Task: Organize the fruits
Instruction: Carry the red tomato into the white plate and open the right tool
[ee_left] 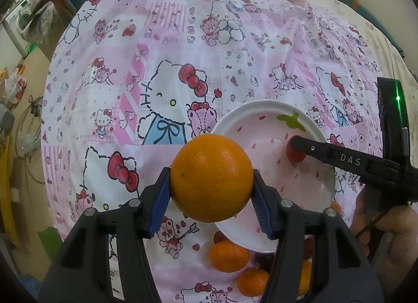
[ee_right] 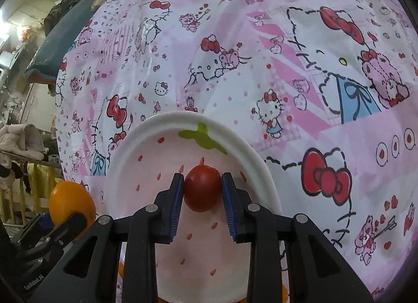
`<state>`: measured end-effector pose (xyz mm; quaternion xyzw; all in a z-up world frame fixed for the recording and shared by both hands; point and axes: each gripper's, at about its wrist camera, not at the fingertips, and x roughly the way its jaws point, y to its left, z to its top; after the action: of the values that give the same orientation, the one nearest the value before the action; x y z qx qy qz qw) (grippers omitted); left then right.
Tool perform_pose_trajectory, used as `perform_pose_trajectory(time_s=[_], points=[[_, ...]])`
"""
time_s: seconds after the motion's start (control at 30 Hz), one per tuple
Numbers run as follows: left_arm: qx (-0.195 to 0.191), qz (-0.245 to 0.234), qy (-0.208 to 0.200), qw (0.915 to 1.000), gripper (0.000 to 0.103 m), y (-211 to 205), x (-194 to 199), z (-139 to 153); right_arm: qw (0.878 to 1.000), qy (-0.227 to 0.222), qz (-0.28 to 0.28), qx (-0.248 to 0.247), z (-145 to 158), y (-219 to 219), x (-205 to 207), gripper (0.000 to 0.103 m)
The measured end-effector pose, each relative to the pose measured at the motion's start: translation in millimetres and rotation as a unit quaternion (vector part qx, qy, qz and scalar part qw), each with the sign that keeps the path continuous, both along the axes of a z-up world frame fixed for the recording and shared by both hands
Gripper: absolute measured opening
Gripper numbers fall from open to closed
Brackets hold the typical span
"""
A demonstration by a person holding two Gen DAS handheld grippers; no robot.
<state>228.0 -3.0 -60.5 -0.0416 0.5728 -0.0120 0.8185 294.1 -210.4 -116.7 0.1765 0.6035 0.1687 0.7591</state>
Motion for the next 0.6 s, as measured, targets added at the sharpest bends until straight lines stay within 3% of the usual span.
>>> perform_pose_trajectory(time_s=[0.23,0.3,0.37,0.6], points=[[-0.003,-0.001,0.003,1.0,0.054,-4.3,2.5,-1.3,1.0,0.001,-0.002,-0.002,2.7,-1.2,0.6,0.036],[0.001,-0.006,0.0,1.0,0.054,-7.0,2.7,-1.6,1.0,-0.001,-0.007,0.007,5.2,-4.2,0.5,0.054],[0.003,-0.011,-0.002,0.9999,0.054,-8.7,1.9,-2.9,1.0,-0.007,-0.012,0.019,10.6,-7.7,-0.4,0.059],[0.004,-0.018,-0.007,0.9998,0.054,-13.0,8.2,-10.7,0.998,-0.024,-0.042,0.033,35.9,-29.0,-12.7,0.059]])
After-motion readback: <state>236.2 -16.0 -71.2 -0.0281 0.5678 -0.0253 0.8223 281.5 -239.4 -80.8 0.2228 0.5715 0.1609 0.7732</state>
